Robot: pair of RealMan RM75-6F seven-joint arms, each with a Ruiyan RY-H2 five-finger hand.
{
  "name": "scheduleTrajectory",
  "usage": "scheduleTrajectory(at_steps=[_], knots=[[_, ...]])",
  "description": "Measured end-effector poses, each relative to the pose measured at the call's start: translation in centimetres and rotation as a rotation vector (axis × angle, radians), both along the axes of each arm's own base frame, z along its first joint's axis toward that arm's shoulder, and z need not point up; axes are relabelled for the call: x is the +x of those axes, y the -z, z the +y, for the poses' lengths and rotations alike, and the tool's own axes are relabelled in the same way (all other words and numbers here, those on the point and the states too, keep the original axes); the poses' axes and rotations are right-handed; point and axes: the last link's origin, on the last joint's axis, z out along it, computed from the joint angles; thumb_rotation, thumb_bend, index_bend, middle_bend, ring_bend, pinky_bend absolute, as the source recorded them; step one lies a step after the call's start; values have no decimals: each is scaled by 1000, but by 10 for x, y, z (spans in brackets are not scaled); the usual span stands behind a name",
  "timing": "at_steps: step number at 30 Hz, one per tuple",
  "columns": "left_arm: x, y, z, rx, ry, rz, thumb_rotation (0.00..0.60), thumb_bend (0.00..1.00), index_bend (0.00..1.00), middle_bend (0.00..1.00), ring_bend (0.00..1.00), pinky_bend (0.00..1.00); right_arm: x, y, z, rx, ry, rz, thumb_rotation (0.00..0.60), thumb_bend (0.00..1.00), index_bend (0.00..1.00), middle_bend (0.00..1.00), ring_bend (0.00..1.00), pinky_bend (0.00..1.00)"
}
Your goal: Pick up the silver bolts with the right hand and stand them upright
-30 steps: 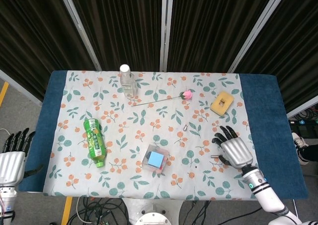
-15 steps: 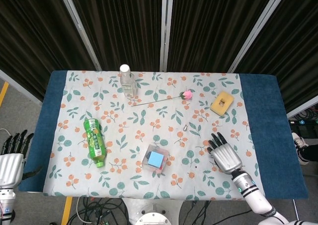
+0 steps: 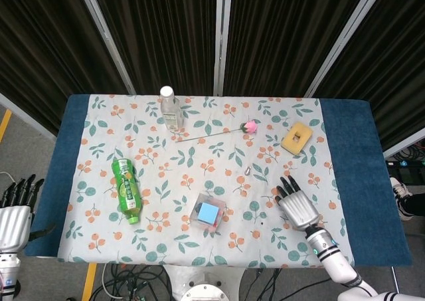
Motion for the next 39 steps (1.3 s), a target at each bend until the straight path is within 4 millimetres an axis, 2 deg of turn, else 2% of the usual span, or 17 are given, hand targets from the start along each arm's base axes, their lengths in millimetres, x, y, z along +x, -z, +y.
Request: scheduleTrajectory(at_steps=[5, 12, 25, 31, 39], knots=[[0, 0, 1, -1, 3, 1, 600, 61, 87, 0, 0, 0, -1, 1, -1, -2, 7, 2, 600, 222, 489, 221, 0, 0], [-1, 1, 0, -2, -1, -1, 600, 60, 88, 0, 0, 0, -2, 1, -1, -2, 9, 8, 600, 298, 523, 228, 0, 0], [-1, 0, -1, 1, -1, -1, 600, 61, 88, 0, 0, 0, -1, -4, -1, -15, 19, -24, 600, 358, 566, 241, 0, 0], [0, -1, -1, 3, 2, 0, 600, 60, 88, 0, 0, 0, 7, -14, -3, -13, 63, -151, 600, 359, 586, 249, 0, 0], [1, 0, 0, 1, 1, 2, 600, 60, 88, 0, 0, 0, 12, -22, -14, 36, 198, -419, 600, 360, 596, 255, 0, 0]])
